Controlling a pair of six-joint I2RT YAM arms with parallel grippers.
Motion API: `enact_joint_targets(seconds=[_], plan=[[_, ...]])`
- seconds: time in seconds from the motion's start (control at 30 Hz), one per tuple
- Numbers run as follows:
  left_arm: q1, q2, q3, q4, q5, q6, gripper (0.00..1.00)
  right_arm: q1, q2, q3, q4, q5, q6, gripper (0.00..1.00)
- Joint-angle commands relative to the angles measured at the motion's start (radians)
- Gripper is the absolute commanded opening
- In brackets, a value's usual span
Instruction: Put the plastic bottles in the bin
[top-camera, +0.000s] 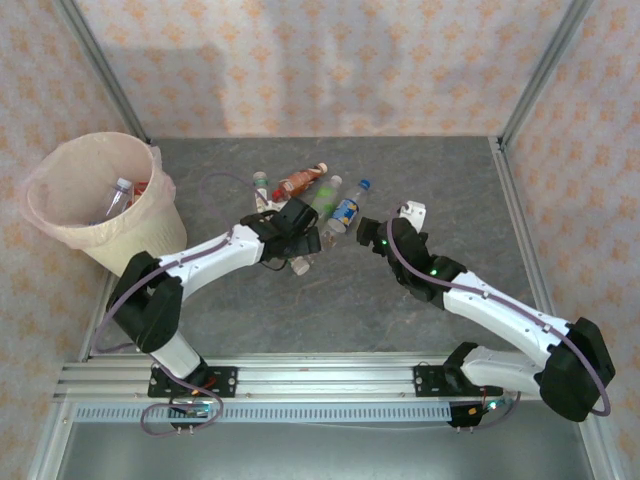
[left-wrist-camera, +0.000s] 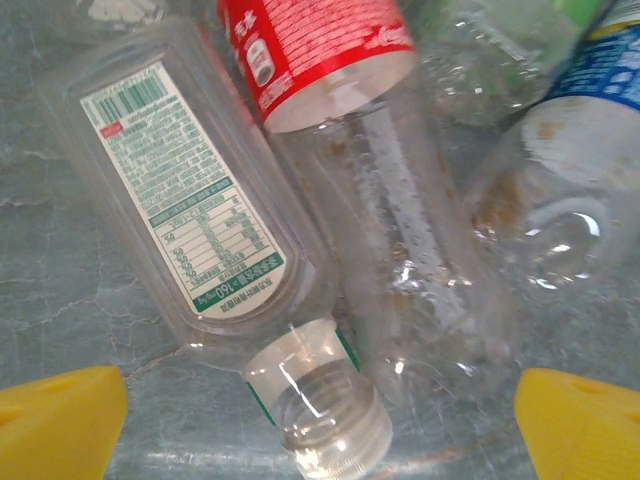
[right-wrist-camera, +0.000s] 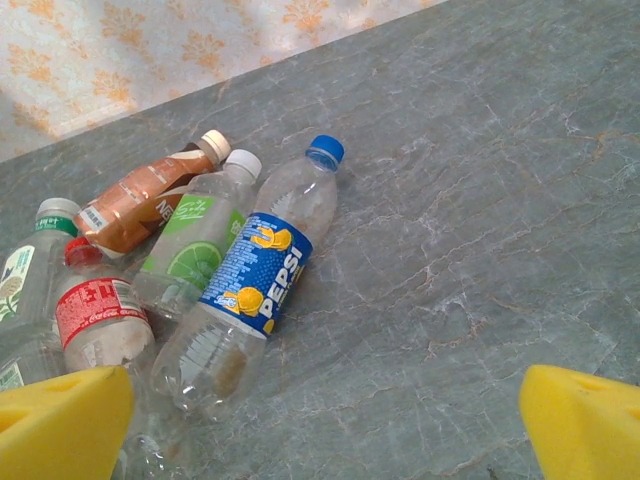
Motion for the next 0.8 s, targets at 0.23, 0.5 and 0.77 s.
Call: enact_joint_targets(seconds=[0.23,0.5,0.77], plan=[[0.088,0.056,-0.114,0.215,-0.016,-0.082,0.90,-0.006,-0.007,-0.002,-0.038,0.036,0.006,0.99],[0.101,0.176,-0.057,0.221,-0.012,-0.044,0.85,-0.006,-0.015,-0.004,-0.043,0.035,0.016,0.99],[0.102,0.197,-0.073,0.225,-0.011,-0.044,0.72,-0.006,-0.038,-0.015,-0.046,0.040,0.018,0.99]])
